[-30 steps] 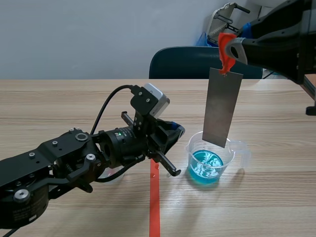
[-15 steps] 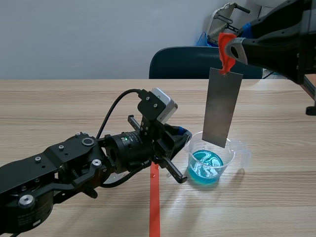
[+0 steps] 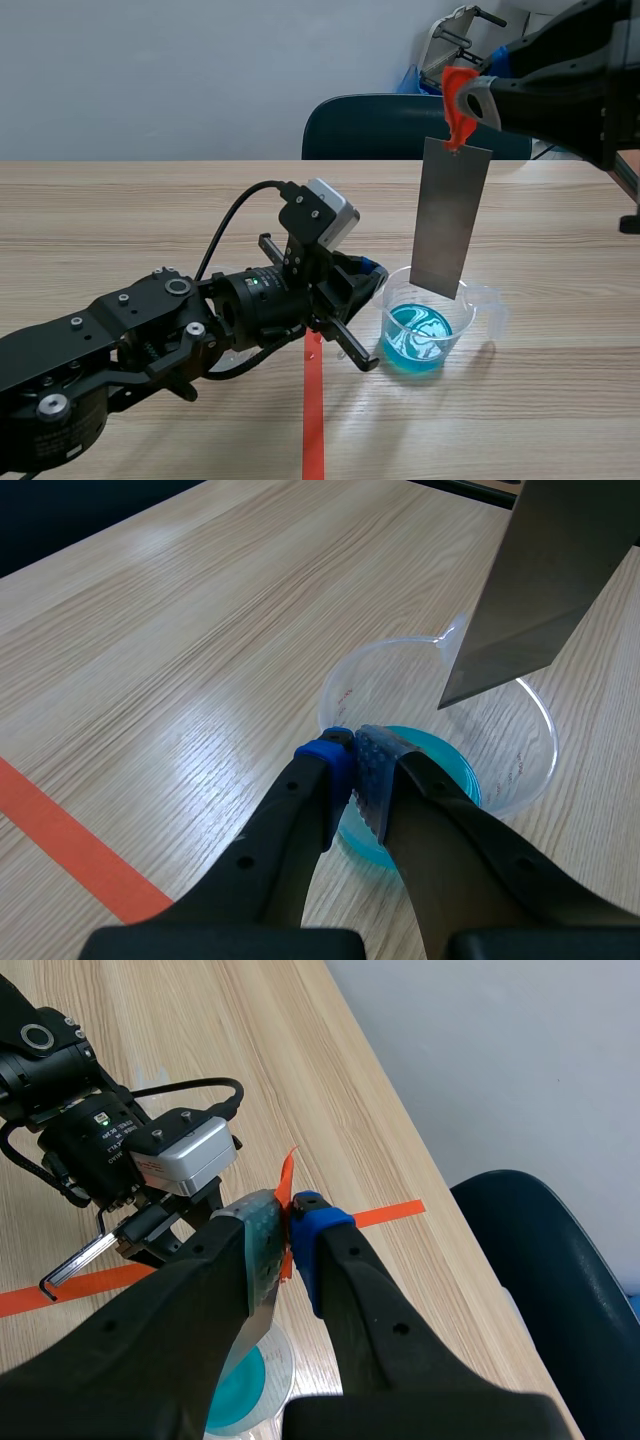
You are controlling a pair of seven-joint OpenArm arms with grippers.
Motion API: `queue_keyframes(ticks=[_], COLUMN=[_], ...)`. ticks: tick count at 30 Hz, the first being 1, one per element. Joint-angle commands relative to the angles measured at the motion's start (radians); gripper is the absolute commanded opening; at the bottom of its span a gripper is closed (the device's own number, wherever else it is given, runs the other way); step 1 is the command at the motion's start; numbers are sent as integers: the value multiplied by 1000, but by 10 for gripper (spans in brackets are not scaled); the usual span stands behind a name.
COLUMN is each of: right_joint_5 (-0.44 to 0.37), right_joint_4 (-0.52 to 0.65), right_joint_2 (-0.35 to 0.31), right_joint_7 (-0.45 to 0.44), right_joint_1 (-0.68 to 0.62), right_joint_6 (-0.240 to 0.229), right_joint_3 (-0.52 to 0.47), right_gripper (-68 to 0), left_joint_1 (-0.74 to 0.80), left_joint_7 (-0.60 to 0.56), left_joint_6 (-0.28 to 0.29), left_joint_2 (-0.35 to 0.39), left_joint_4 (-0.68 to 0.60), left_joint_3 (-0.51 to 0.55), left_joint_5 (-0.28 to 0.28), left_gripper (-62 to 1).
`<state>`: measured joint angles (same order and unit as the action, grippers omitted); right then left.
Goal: Do the redox reaction experiment
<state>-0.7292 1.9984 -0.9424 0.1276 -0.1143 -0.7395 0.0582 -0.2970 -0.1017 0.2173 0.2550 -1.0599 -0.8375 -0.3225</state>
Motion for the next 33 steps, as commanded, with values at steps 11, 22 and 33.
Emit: queue_keyframes(ticks=[11, 22, 33], right_joint_5=[-8, -8, -8], right_joint_4=[4, 4, 4], right_joint_2=[-15, -15, -15], right_joint_7=[-11, -11, -11], right_joint_1=[14, 14, 14], right_joint_6=[-6, -6, -6], right_joint_3=[-14, -14, -14], right_gripper=[-667, -667, -667], left_joint_1=[135, 320, 491], left_joint_7=[-116, -119, -129], left_joint_6=[-58, -151, -311], left_joint_2=[108, 243, 332], left_joint_4=[-153, -321, -443], left_joint_3=[67, 68, 68], left_joint_5=[-25, -24, -18], left_gripper=[-590, -590, -299])
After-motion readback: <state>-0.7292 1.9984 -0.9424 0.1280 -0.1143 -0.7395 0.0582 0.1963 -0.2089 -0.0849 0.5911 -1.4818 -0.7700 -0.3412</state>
